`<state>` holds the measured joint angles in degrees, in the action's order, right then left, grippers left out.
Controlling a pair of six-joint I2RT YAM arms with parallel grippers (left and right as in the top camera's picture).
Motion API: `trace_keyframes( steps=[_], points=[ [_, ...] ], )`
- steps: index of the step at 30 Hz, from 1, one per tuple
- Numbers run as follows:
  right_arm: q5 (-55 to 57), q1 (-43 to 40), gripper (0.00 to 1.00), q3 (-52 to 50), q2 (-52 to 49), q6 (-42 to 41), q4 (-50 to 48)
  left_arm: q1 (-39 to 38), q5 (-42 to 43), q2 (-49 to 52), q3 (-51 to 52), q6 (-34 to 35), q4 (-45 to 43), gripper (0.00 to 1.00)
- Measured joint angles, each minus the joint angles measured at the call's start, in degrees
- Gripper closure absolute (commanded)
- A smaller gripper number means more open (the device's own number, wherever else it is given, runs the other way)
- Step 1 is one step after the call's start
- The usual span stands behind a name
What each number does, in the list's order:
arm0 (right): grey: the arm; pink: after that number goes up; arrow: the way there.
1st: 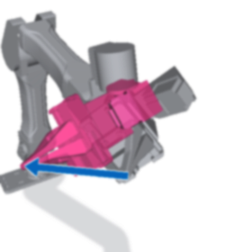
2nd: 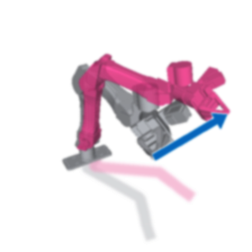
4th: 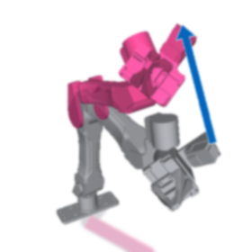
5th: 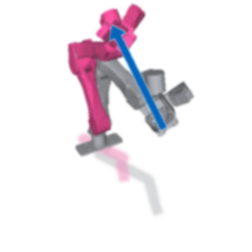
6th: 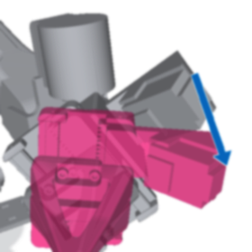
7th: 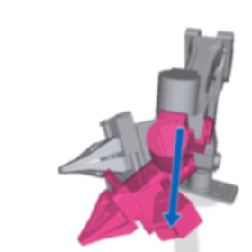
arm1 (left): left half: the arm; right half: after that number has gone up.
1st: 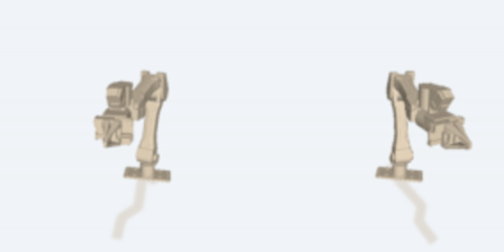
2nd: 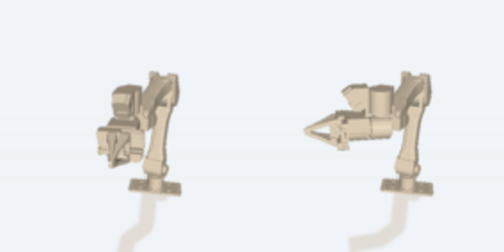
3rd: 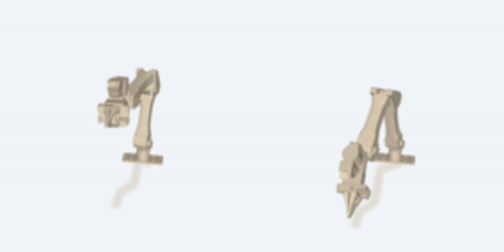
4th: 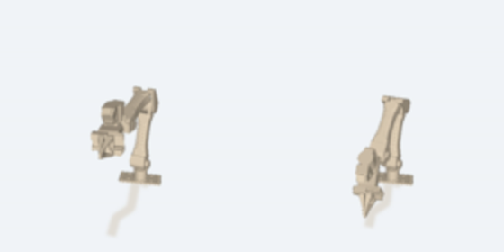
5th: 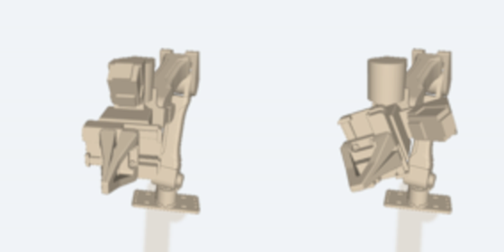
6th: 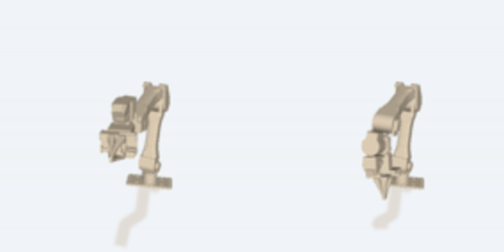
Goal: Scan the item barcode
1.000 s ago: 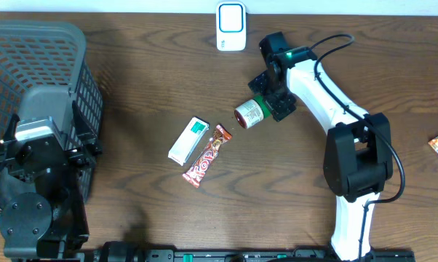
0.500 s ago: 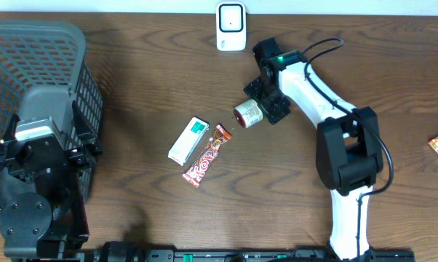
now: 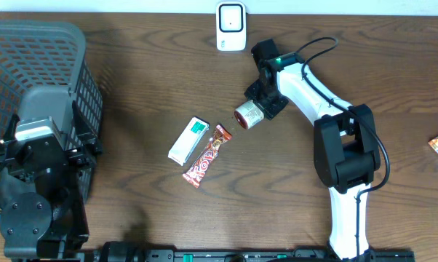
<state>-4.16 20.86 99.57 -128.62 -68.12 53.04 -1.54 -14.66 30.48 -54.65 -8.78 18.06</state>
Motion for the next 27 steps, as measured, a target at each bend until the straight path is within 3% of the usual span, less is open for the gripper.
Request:
trace_keyframes(
  steps=[14, 27],
  points=[
    [3.78, 0.00, 0.54, -0.02, 1.53, 9.25, 1.01, 0.00, 0.00, 0.00, 0.00, 0.00, 0.00, 0.13],
    [18.53, 2.58, 0.53, -0.31, 15.45, 13.57, 5.22, 0.00, 0.00, 0.00, 0.00, 0.00, 0.00, 0.13]
  ],
)
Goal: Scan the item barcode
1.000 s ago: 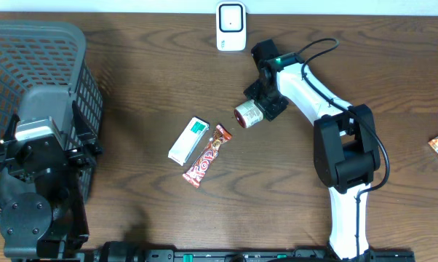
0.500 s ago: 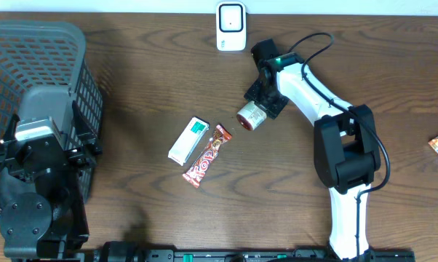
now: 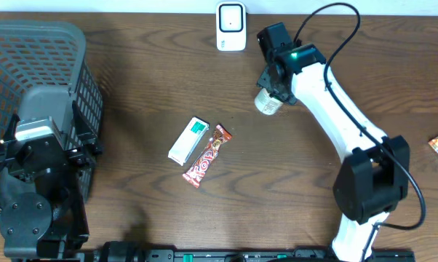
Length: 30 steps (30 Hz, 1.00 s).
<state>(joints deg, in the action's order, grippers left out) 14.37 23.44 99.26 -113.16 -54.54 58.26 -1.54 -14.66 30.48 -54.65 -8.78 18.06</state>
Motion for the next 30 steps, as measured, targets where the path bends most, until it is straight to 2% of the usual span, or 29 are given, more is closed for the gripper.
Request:
trace_keyframes(
  steps=[11, 21, 30],
  points=[
    [12.76, 6.36, 0.54, -2.86, 0.04, -3.10, -0.07, 0.00, 0.00, 0.00, 0.00, 0.00, -0.02, 0.13],
    [23.10, 13.05, 0.55, -14.56, 0.04, -12.39, -10.38, 0.00, 0.00, 0.00, 0.00, 0.00, 0.00, 0.13],
    [26.40, 14.82, 0.55, -19.65, 0.04, -14.60, -16.06, 0.00, 0.00, 0.00, 0.00, 0.00, 0.00, 0.13]
  ],
)
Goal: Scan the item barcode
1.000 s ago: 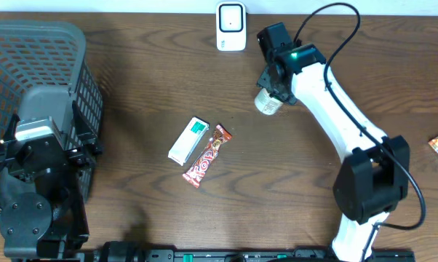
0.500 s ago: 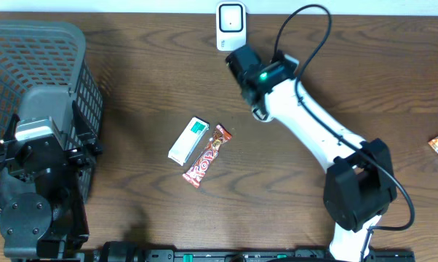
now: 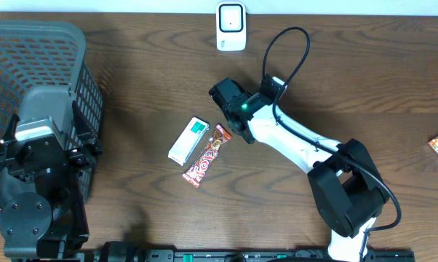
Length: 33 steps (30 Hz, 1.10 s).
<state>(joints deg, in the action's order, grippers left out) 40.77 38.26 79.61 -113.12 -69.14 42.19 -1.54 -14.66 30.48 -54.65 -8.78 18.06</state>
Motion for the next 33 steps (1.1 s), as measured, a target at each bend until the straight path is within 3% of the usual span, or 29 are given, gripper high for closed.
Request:
trace_keyframes(
  steps=[18, 28, 31, 33],
  points=[
    [-1.14, 2.86, 0.51, -1.88, -0.20, -0.42, -3.48, 0.00, 0.00, 0.00, 0.00, -0.02, 0.00, 0.13],
    [4.70, 2.86, 0.50, -3.13, -1.68, -0.09, -2.36, 0.00, 0.00, 0.00, 0.00, 0.00, 0.00, 0.13],
    [5.51, 2.86, 0.38, -3.19, -1.70, 0.26, -2.38, 0.00, 0.00, 0.00, 0.00, 0.00, 0.00, 0.13],
    [5.51, 2.86, 0.20, -3.19, -1.73, 0.22, -2.75, 0.00, 0.00, 0.00, 0.00, 0.00, 0.00, 0.13]
  ],
)
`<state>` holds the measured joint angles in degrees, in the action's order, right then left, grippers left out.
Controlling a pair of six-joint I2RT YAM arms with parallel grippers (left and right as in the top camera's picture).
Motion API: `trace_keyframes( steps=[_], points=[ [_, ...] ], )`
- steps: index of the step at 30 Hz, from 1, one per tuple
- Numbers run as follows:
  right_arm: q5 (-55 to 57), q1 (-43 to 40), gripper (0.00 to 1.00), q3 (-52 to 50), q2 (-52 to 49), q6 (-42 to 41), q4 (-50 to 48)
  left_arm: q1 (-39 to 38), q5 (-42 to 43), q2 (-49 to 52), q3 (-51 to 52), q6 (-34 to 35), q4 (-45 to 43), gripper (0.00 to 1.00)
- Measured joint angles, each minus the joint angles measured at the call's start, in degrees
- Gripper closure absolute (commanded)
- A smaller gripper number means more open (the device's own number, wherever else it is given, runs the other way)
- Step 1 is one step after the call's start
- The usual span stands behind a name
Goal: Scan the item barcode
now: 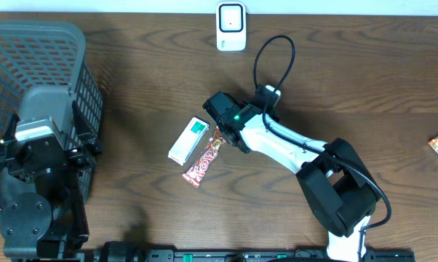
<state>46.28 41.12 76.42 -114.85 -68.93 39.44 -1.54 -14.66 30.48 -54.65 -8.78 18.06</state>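
The white barcode scanner (pixel 231 26) stands at the table's far edge. My right gripper (pixel 220 124) hangs low over the top end of the red candy bar (pixel 201 164), right next to the white box with a green end (pixel 188 140). The wrist housing covers its fingers, so I cannot see whether they hold anything. The small round can is hidden or out of view. My left arm (pixel 37 164) stays folded at the left beside the basket, its fingers not readable from above.
A large grey mesh basket (pixel 30 44) fills the far left corner. A small orange packet lies near the right edge. The right arm's cable loops up toward the scanner.
The right gripper has shifted slightly left and toward the front, from just above the candy bar's top end to right over it. The left arm and the loose items have not moved.
The right gripper first held a small red-and-white can right of the candy bar. Then it held the can just below and right of the scanner. After that it was back left near the candy bar with the can out of sight, and now sits over the bar's top end.
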Motion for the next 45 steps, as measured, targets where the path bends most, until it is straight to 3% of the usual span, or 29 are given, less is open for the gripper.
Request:
trace_keyframes(
  steps=[1, 6, 13, 20, 25, 30, 34, 45],
  points=[
    [-0.02, 0.00, 0.13, 0.00, 0.00, 0.28, -0.17, 0.00, 0.00, 0.00, 0.00, 0.00, 0.00, 0.13],
    [-0.28, 0.20, 0.01, 0.00, 0.00, 1.55, -0.83, 0.00, 0.00, 0.00, 0.00, 0.00, 0.00, 0.13],
    [-3.48, 0.26, 0.01, 0.00, 2.71, 8.20, 4.59, 0.00, 0.00, 0.00, 0.00, 0.00, 0.00, 0.13],
    [-17.57, -1.60, 0.01, 4.15, 16.13, 27.93, 7.98, 0.00, 0.00, 0.00, 0.00, 0.00, 0.00, 0.13],
    [-34.07, -9.97, 0.01, 12.83, 20.20, 41.86, 18.51, 0.00, 0.00, 0.00, 0.00, 0.00, 0.00, 0.13],
    [-43.71, -18.01, 0.01, 17.94, 16.87, 52.68, 25.29, 0.00, 0.00, 0.00, 0.00, 0.00, 0.00, 0.13],
    [-48.00, -18.14, 0.01, 22.03, 10.32, 59.04, 28.59, 0.00, 0.00, 0.00, 0.00, 0.00, 0.00, 0.13],
    [-50.93, -14.88, 0.01, 26.38, -4.46, 63.60, 28.30, 0.00, 0.00, 0.00, 0.00, 0.00, -0.02, 0.13]
  ],
)
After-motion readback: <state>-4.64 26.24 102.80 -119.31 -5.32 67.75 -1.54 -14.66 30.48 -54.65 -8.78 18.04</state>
